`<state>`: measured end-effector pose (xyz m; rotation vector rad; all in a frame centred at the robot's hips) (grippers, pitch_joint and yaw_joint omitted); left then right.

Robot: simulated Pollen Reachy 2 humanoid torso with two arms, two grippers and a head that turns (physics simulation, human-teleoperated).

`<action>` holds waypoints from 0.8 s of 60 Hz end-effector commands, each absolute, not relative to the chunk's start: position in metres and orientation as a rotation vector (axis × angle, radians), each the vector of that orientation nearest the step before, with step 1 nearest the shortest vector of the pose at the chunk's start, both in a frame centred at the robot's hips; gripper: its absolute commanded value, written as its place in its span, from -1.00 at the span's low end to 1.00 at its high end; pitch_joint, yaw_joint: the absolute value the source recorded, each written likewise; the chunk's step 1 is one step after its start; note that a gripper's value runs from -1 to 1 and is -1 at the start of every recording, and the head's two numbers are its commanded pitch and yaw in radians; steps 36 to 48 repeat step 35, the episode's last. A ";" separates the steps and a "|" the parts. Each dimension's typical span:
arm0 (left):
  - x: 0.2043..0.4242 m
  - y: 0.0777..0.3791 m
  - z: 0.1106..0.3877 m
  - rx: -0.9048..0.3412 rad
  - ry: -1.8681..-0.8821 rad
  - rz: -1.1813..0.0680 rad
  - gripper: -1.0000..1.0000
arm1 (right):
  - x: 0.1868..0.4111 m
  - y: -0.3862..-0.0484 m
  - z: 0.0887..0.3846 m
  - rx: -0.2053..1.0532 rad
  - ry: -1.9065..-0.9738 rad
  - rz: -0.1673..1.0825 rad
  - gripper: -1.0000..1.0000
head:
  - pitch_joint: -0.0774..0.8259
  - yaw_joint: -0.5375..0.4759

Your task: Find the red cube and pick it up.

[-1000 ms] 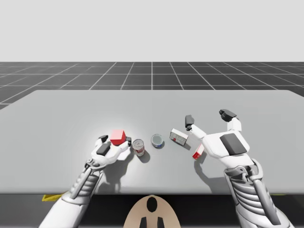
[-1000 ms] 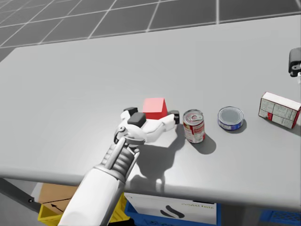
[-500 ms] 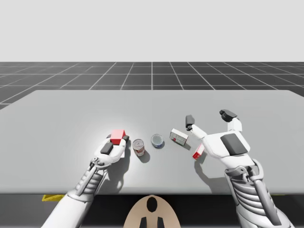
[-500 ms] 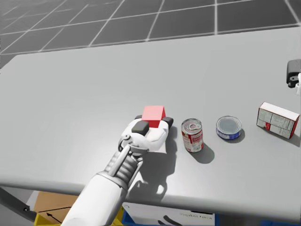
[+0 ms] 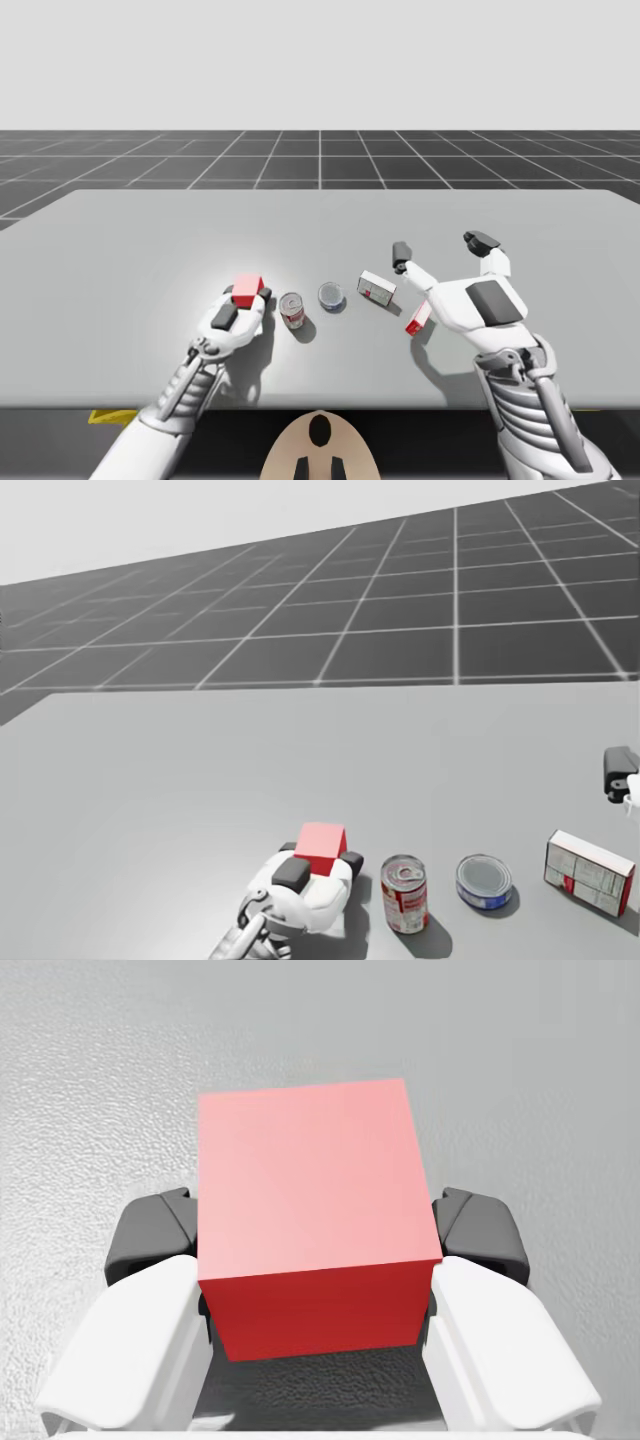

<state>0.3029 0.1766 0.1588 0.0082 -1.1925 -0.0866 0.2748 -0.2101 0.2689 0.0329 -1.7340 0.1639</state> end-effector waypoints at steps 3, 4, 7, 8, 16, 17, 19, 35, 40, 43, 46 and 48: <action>0.295 0.167 0.180 -0.056 -1.238 -0.059 1.00 | 0.277 -0.209 0.268 0.029 -1.726 0.137 -1.00 | -0.04 0.62; 0.295 0.168 0.183 -0.058 -1.243 -0.059 1.00 | 0.277 -0.208 0.268 0.021 -1.723 0.133 -1.00 | -0.04 0.62; 0.292 0.170 0.197 -0.061 -1.276 -0.059 1.00 | 0.279 -0.208 0.267 -0.007 -1.726 0.119 -1.00 | -0.04 0.62; 0.291 0.170 0.200 -0.062 -1.283 -0.060 1.00 | 0.280 -0.208 0.267 -0.010 -1.726 0.115 -1.00 | -0.04 0.62; 0.283 0.178 0.239 -0.064 -1.378 -0.063 1.00 | 0.284 -0.208 0.266 -0.022 -1.744 0.057 -1.00 | -0.04 0.62; 0.282 0.178 0.242 -0.063 -1.387 -0.065 1.00 | 0.285 -0.209 0.266 -0.023 -1.750 0.058 -1.00 | -0.04 0.62; 0.279 0.179 0.255 -0.058 -1.421 -0.077 1.00 | 0.285 -0.209 0.265 -0.012 -1.758 0.048 -1.00 | -0.04 0.61; 0.253 0.182 0.336 -0.029 -1.664 -0.104 1.00 | 0.281 -0.214 0.266 0.097 -1.752 0.090 -1.00 | -0.07 0.59; 0.253 0.182 0.336 -0.029 -1.664 -0.104 1.00 | 0.281 -0.214 0.266 0.097 -1.752 0.090 -1.00 | -0.07 0.59; 0.253 0.182 0.336 -0.029 -1.664 -0.104 1.00 | 0.281 -0.214 0.266 0.097 -1.752 0.090 -1.00 | -0.07 0.59; 0.253 0.182 0.336 -0.029 -1.664 -0.104 1.00 | 0.281 -0.214 0.266 0.097 -1.752 0.090 -1.00 | -0.07 0.59; 0.253 0.182 0.336 -0.029 -1.664 -0.104 1.00 | 0.281 -0.214 0.266 0.097 -1.752 0.090 -1.00 | -0.07 0.59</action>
